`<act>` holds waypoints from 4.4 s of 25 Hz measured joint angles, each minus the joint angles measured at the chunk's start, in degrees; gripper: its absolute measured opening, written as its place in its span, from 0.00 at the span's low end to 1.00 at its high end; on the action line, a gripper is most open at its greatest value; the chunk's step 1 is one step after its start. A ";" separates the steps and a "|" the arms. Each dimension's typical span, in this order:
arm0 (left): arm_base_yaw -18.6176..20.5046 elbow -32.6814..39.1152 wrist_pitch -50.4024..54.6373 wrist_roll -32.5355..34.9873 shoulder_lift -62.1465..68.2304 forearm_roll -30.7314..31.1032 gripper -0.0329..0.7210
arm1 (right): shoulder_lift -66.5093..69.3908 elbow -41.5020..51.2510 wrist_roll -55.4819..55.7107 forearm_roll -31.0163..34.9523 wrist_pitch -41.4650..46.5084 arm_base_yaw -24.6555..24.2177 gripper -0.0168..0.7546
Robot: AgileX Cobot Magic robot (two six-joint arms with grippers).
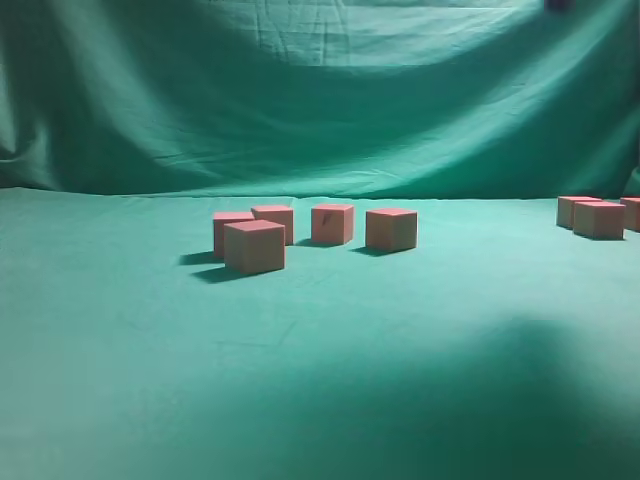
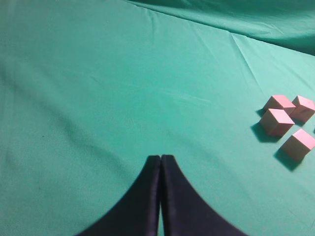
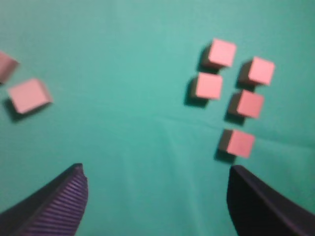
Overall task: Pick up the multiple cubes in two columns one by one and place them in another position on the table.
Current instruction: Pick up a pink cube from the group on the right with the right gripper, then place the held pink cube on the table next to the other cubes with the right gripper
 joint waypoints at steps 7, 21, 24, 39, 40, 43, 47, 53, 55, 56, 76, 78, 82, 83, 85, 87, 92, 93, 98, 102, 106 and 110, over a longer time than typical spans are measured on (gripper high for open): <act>0.00 0.00 0.00 0.00 0.00 0.00 0.04 | 0.01 16.13 2.98 1.30 -5.68 -12.93 0.77; 0.00 0.00 0.00 0.00 0.00 0.00 0.04 | 8.66 19.18 3.42 3.26 -20.38 -21.83 0.77; 0.00 0.00 0.00 0.00 0.00 0.00 0.04 | 9.73 19.18 3.42 3.37 -24.01 -21.83 0.77; 0.00 0.00 0.00 0.00 0.00 0.00 0.04 | 14.65 19.18 3.42 3.26 -29.61 -21.83 0.59; 0.00 0.00 0.00 0.00 0.00 0.00 0.04 | 14.65 19.18 3.42 3.26 -29.75 -21.83 0.53; 0.00 0.00 0.00 0.00 0.00 0.00 0.04 | 14.78 19.18 3.42 3.26 -29.83 -21.83 0.35; 0.00 0.00 0.00 0.00 0.00 0.00 0.04 | 14.78 19.18 3.42 3.26 -29.23 -21.83 0.36; 0.00 0.00 0.00 0.00 0.00 0.00 0.04 | 10.65 19.18 3.42 4.77 -23.30 -21.69 0.36; 0.00 0.00 0.00 0.00 0.00 0.00 0.04 | 7.05 19.18 3.42 5.37 -20.98 -20.76 0.36; 0.00 0.00 0.00 0.00 0.00 0.00 0.04 | 5.38 19.18 3.42 5.62 -19.78 -19.89 0.36; 0.00 0.00 0.00 0.00 0.00 0.00 0.04 | -2.56 19.10 -1.82 12.73 -20.18 17.06 0.36; 0.00 0.00 0.00 0.00 0.00 0.00 0.04 | -0.29 17.66 -1.95 12.85 -19.22 18.77 0.36; 0.00 0.00 0.00 0.00 0.00 0.00 0.04 | 5.22 13.12 -4.90 12.85 -14.46 19.91 0.36; 0.00 0.00 0.00 0.00 0.00 0.00 0.04 | 6.72 11.80 -7.02 12.85 -13.32 19.91 0.36; 0.00 0.00 0.00 0.00 0.00 0.00 0.04 | 9.68 9.23 -11.37 12.75 -10.52 19.91 0.36; 0.00 0.00 0.00 0.00 0.00 0.00 0.04 | 12.18 7.16 -15.66 12.75 -9.34 19.91 0.36; 0.00 0.00 0.00 0.00 0.00 0.00 0.04 | 17.04 3.60 -23.26 12.75 -9.84 19.91 0.36; 0.00 0.00 0.00 0.00 0.00 0.00 0.04 | 17.79 3.27 -24.64 12.75 -10.09 19.91 0.36; 0.00 0.00 0.00 0.00 0.00 0.00 0.04 | 20.19 2.76 -27.69 12.75 -12.34 19.91 0.36; 0.00 0.00 0.00 0.00 0.00 0.00 0.04 | 20.71 2.67 -27.80 12.64 -15.42 19.91 0.36; 0.00 0.00 0.00 0.00 0.00 0.00 0.04 | 21.35 2.67 -27.83 12.64 -16.81 19.91 0.36; 0.00 0.00 0.00 0.00 0.00 0.00 0.04 | 22.77 2.67 -27.83 12.77 -16.81 19.91 0.36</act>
